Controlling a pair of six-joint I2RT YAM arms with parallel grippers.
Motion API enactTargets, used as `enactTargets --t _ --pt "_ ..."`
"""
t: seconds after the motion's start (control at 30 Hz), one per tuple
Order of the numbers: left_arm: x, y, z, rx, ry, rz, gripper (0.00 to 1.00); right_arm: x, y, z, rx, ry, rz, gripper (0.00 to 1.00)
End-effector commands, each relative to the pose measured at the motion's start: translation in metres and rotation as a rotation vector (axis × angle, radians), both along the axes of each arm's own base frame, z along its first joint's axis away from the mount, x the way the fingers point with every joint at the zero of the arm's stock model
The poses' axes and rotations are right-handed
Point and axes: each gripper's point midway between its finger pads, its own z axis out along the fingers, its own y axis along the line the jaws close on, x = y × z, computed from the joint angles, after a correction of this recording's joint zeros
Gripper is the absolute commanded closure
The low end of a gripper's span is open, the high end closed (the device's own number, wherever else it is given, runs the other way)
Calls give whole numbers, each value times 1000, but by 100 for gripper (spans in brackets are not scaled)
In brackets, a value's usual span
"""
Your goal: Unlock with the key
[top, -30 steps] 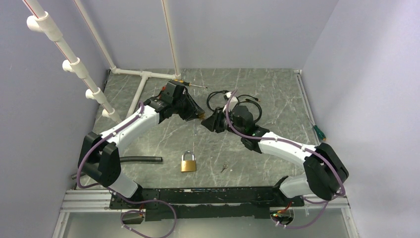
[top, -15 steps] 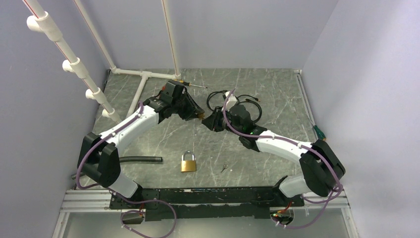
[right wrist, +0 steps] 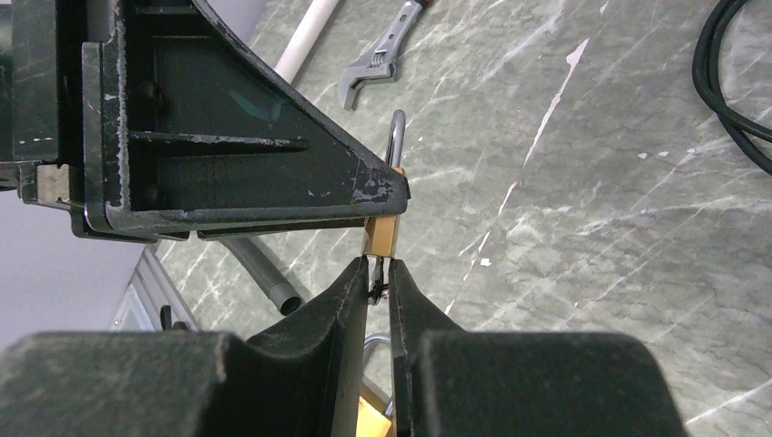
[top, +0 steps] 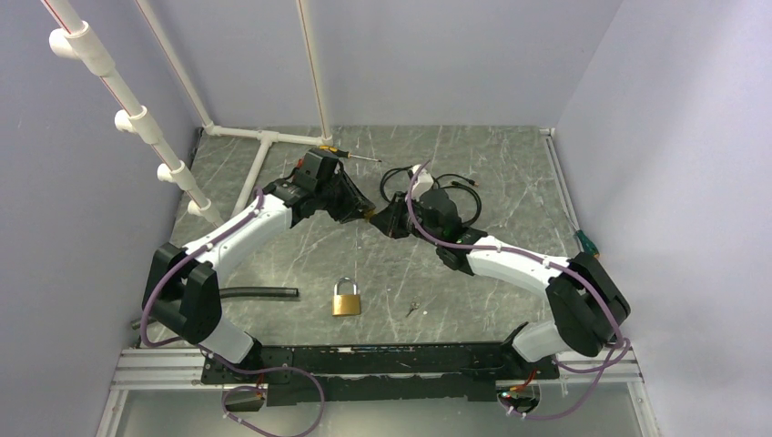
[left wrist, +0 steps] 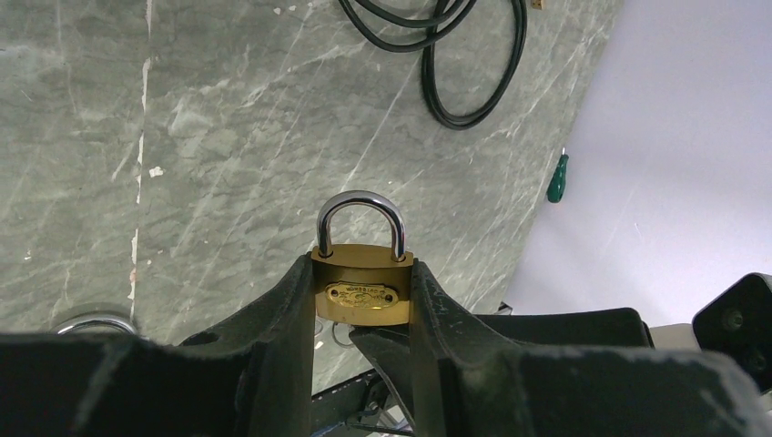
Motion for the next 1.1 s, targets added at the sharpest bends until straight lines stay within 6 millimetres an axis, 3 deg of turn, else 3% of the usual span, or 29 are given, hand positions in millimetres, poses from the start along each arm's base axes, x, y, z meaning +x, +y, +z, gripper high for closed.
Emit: enactTargets --t 0.0,0.2,0.33,0.7,0.77,1.07 --pt "0 -4 26 -45 -69 -13 100 9 9 27 64 -62 5 85" --pt "1 -4 27 -44 -74 -14 100 5 8 31 67 -69 18 71" --pt "2 -5 26 -43 -72 -14 100 2 7 35 73 -72 23 70" --pt "6 -6 26 -45 -77 -10 100 -1 7 29 73 -53 32 91" --pt "7 -8 26 -51 -75 -10 100 0 8 28 75 -50 30 99" --pt "5 -14 27 -98 -51 -12 100 14 6 31 125 -90 -42 100"
